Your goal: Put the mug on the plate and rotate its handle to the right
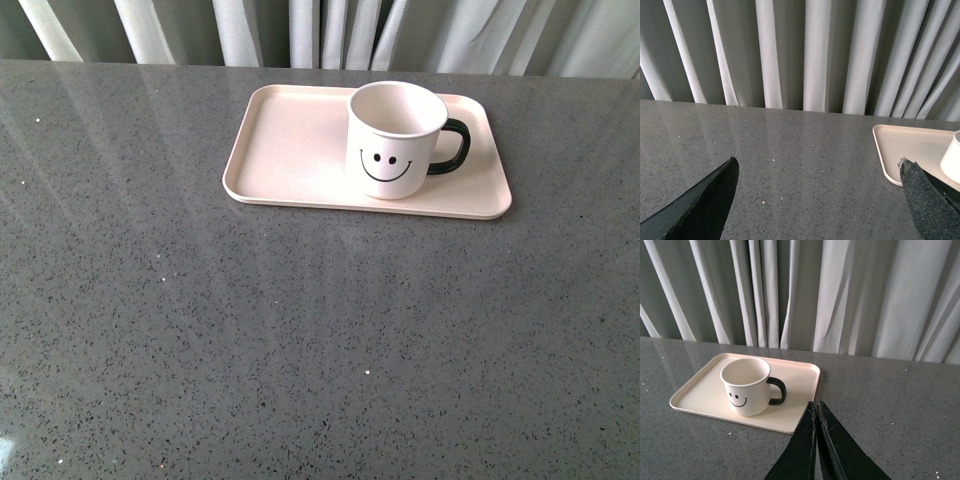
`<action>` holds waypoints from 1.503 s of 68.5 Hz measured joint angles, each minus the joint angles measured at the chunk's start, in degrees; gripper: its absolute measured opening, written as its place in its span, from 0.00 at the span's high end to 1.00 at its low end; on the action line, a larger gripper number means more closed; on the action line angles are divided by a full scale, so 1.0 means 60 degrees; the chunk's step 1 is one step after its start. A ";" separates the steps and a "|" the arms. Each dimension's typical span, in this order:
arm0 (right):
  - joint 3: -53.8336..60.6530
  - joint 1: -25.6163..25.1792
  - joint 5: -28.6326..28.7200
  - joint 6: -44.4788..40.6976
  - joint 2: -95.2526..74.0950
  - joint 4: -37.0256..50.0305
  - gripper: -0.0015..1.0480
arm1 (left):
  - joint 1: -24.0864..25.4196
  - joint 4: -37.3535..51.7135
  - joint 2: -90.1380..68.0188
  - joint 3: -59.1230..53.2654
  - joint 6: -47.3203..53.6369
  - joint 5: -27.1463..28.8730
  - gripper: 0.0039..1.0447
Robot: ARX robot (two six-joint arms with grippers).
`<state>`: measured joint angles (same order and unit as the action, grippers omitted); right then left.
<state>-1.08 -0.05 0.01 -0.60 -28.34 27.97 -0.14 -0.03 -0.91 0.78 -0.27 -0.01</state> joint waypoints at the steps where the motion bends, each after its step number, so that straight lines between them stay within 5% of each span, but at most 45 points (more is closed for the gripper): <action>1: 0.0000 0.0000 0.0000 0.0004 0.0106 -0.0106 0.98 | 0.0000 0.0000 0.0000 0.0000 -0.0004 0.0000 0.09; 56: 0.0000 0.0000 -0.0004 0.0000 0.3085 -0.3020 0.98 | 0.0000 0.0004 0.0000 0.0000 -0.0004 0.0000 0.09; 63: 0.0000 0.0000 -0.0007 0.0004 0.4390 -0.4554 0.98 | 0.0000 0.0004 0.0000 0.0000 -0.0004 0.0004 0.09; 78: 0.0000 0.0000 -0.0004 -0.0004 0.4656 -0.4645 0.98 | 0.0000 0.0004 0.0000 0.0000 0.0000 0.0000 0.09; 103: 0.0000 0.0000 -0.0004 0.0000 0.4670 -0.4645 0.35 | 0.0000 0.0004 0.0000 0.0000 0.0000 0.0000 0.09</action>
<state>-1.08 -0.05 -0.01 -0.60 -0.32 0.10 -0.14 -0.01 -0.91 0.78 -0.27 -0.01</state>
